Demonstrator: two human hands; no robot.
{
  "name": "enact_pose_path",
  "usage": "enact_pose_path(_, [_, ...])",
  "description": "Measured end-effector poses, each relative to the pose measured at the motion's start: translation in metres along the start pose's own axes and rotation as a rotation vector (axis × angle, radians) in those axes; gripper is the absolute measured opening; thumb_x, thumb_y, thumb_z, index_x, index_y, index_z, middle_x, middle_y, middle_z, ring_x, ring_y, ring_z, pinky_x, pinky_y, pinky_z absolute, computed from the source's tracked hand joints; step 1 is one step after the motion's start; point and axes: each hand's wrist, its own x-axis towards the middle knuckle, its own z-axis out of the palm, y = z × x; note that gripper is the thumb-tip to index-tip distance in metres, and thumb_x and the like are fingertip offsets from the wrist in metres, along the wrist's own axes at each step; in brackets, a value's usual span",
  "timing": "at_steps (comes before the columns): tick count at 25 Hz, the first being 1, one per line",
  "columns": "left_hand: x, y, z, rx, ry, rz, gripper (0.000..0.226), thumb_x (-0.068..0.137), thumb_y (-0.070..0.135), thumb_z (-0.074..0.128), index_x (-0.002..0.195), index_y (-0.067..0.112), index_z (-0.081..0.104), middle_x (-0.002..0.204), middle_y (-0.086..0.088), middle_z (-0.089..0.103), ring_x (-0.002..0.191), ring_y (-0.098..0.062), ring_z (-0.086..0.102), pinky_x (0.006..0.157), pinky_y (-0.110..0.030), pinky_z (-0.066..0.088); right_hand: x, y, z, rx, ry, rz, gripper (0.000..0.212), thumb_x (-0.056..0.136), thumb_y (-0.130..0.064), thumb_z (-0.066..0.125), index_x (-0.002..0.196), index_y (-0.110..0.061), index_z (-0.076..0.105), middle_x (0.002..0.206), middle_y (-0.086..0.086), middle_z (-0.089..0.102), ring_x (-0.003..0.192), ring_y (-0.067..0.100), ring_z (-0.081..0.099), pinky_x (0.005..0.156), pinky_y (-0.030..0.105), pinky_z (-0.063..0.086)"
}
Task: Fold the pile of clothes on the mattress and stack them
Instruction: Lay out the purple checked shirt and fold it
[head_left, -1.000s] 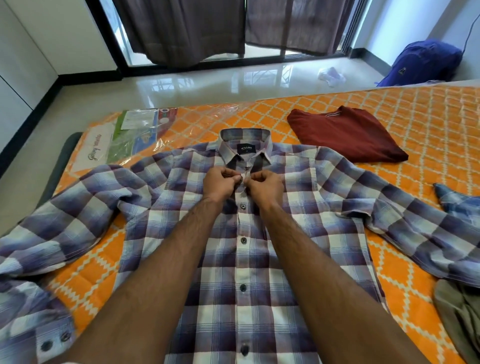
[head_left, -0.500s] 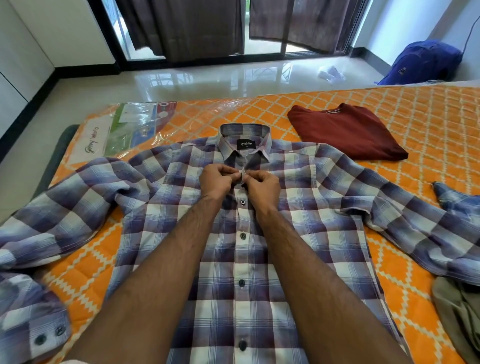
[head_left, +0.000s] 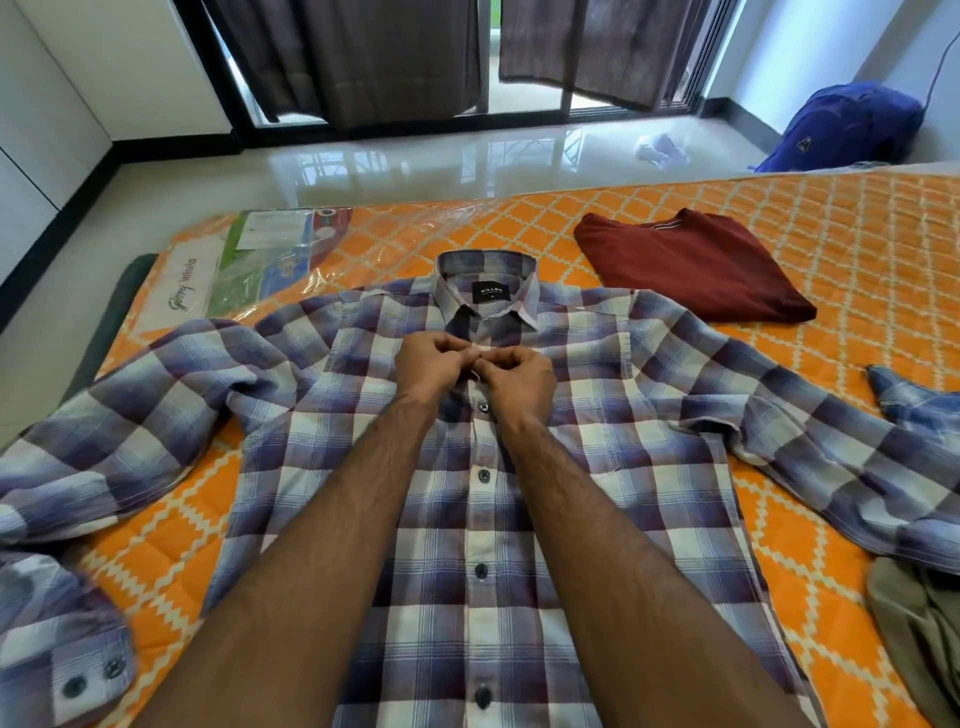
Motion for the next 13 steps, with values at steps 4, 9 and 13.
enact_pose_path(4, [0.004,-0.002,0.001,-0.02,0.032,-0.031,0.009,0.092,0.009,0.07,0.101,0.009,0.072,0.098,-0.006,0.073,0.086,-0.015,0.069,0.072,-0.028,0.059,0.002,-0.002,-0.003,-0.022,-0.021,-0.01,0.009,0.085,-0.018,0.08,0.093,-0.014,0.077,0.084,-0.004,0.075,0.076,0.005,0.07,0.074,0.025,0.06])
enact_pose_path(9, [0.001,-0.006,0.007,0.116,0.077,0.116,0.016,0.089,0.003,0.07,0.097,0.013,0.06,0.095,-0.004,0.069,0.092,-0.018,0.067,0.082,-0.032,0.056,-0.002,-0.009,0.003,-0.059,0.039,0.017,0.008,0.089,-0.012,0.072,0.096,-0.015,0.07,0.089,-0.005,0.069,0.082,0.009,0.066,0.074,0.029,0.058])
enact_pose_path(13, [0.0,-0.006,0.011,0.189,0.12,0.207,0.03,0.087,-0.001,0.066,0.109,0.007,0.047,0.088,-0.001,0.059,0.083,-0.018,0.06,0.064,-0.02,0.045,-0.006,-0.01,0.009,-0.161,0.078,-0.038,0.009,0.091,-0.013,0.069,0.095,-0.02,0.065,0.089,-0.006,0.067,0.082,0.008,0.063,0.075,0.03,0.057])
